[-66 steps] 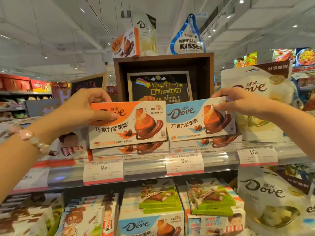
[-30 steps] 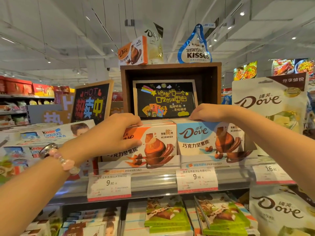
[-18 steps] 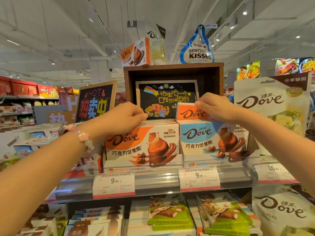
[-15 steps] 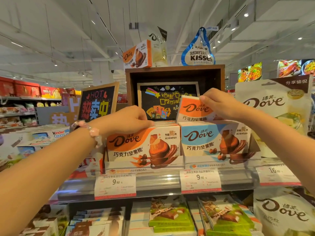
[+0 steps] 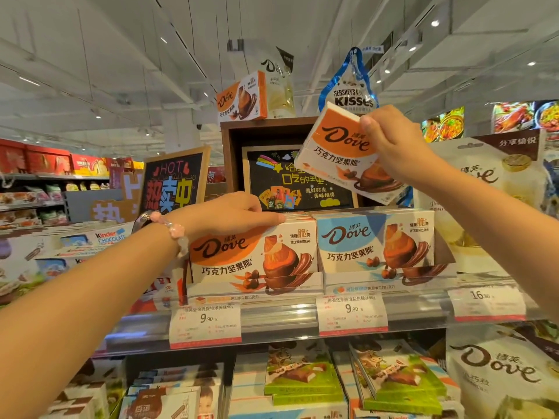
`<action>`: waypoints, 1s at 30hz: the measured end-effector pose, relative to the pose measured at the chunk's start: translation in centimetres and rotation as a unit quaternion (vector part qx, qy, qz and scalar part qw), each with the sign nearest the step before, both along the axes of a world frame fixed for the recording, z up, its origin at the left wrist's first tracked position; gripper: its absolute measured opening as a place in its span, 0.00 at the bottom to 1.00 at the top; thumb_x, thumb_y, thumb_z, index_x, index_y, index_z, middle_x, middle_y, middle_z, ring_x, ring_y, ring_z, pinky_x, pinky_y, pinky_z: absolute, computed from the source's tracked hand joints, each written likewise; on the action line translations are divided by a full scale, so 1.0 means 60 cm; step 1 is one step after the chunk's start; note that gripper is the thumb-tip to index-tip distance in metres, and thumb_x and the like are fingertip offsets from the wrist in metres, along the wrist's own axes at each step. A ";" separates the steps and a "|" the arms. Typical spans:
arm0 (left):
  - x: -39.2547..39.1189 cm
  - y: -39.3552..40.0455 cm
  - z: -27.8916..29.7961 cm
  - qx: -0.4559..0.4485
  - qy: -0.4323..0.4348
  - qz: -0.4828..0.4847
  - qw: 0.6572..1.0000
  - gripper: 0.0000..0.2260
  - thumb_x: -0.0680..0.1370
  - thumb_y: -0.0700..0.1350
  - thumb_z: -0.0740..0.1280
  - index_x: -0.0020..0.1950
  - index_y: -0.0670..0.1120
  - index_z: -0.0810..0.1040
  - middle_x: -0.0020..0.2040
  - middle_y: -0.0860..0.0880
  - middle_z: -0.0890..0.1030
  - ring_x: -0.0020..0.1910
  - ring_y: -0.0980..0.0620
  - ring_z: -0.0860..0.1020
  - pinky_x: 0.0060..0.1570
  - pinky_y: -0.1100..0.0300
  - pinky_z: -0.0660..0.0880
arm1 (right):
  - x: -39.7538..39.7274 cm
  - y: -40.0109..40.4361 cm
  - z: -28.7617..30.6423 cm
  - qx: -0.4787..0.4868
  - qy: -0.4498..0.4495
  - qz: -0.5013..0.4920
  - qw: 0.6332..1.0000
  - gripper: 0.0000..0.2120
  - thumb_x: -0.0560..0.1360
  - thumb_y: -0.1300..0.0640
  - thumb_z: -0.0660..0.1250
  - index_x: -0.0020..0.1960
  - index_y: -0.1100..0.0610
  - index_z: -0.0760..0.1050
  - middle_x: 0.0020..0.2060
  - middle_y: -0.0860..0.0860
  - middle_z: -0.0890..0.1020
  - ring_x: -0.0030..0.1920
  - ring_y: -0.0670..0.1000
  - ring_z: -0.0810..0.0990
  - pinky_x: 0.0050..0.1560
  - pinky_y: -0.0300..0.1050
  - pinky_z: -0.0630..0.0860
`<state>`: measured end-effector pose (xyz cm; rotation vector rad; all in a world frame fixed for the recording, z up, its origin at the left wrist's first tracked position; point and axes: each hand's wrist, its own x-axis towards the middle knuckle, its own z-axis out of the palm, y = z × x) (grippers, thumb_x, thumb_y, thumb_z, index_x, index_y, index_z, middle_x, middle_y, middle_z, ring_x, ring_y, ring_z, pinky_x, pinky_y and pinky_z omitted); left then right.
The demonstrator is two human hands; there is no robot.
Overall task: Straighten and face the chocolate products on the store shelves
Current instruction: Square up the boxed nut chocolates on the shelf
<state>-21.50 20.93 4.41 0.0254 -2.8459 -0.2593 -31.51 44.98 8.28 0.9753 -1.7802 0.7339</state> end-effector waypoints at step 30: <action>0.008 -0.015 -0.007 0.013 0.221 0.016 0.975 0.11 0.74 0.56 0.67 0.39 0.50 0.73 0.37 0.52 0.76 0.34 0.56 0.76 0.30 0.64 0.67 | 0.019 -0.027 0.010 0.150 0.056 -0.109 0.981 0.20 0.81 0.46 0.49 0.57 0.55 0.74 0.51 0.53 0.76 0.55 0.55 0.74 0.60 0.54 0.63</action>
